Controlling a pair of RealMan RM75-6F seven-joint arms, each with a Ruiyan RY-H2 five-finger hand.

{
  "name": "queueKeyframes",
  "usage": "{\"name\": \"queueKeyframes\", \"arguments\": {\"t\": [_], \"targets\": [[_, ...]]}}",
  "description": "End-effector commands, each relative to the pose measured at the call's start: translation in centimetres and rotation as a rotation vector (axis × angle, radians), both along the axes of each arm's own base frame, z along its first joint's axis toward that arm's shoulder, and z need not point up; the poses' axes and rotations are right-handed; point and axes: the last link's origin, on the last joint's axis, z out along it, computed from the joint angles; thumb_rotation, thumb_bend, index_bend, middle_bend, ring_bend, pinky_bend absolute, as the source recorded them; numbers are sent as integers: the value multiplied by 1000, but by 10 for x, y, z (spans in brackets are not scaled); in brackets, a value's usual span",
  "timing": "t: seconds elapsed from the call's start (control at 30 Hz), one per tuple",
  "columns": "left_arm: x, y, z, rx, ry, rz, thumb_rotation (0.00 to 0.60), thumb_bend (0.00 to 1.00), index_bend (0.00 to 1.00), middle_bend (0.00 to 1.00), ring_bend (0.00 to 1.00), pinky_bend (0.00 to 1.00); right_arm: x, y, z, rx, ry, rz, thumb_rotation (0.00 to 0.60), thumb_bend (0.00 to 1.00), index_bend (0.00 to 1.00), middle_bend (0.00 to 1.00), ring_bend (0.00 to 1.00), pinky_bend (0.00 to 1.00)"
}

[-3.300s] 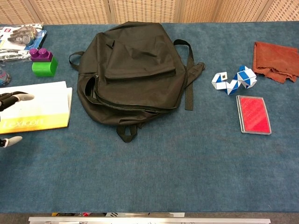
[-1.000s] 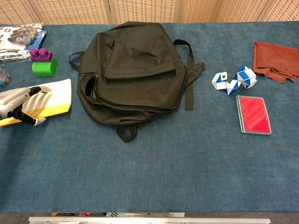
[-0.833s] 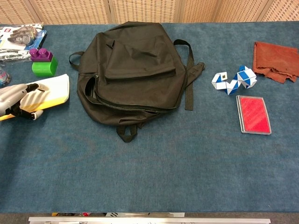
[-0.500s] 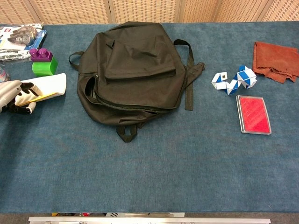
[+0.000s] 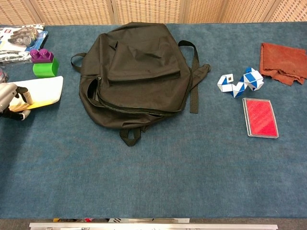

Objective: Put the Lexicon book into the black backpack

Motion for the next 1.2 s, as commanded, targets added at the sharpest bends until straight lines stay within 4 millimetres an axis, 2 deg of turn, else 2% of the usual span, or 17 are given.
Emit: {"name": "queueKeyframes", "arguments": {"t": [0.03,0.37,0.63,1.2], "targets": [[0,-1,2,30,-7,-16,600,358,522,432,355,447,0,0,0,1,-1,0,600,169,260,357,251,416],[-1,0,6,95,-61,-56,600,355,629,571,477,544,2,-1,0,-7,-2,-3,600,170,260,359,251,416],[1,-2,22,133,-75,-164,600,356,712,604,489,569,8,-3,-2,0,3,11,600,170,260,363,251,416],[25,-33,62,137,-153,-399,600,355,743,621,490,583,59,-25,-22,114,21,109,600,148,260,378,251,417]]}}
